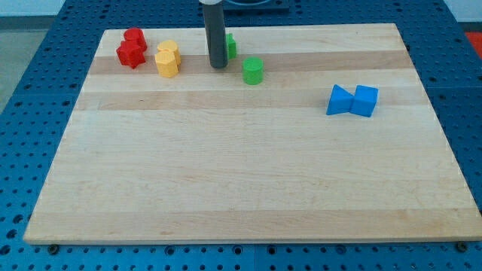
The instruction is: Move your arm to the center of the board
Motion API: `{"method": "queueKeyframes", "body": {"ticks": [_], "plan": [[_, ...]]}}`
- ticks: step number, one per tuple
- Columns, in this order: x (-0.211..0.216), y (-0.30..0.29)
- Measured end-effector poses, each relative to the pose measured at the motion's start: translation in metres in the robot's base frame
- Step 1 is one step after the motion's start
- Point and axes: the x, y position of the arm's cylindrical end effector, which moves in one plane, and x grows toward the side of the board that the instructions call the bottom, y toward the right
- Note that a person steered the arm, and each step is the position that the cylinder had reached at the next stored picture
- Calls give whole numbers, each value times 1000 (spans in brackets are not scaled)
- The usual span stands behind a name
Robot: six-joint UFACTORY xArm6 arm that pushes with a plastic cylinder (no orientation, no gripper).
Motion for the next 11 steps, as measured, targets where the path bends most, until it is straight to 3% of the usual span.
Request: {"method": "queueKeyframes", "body": {"ticks": [1, 3, 5, 6, 9, 11], "plan": [[-24, 13], [-16, 6], [92, -28], [136, 35], [115, 93], [92, 97]]}}
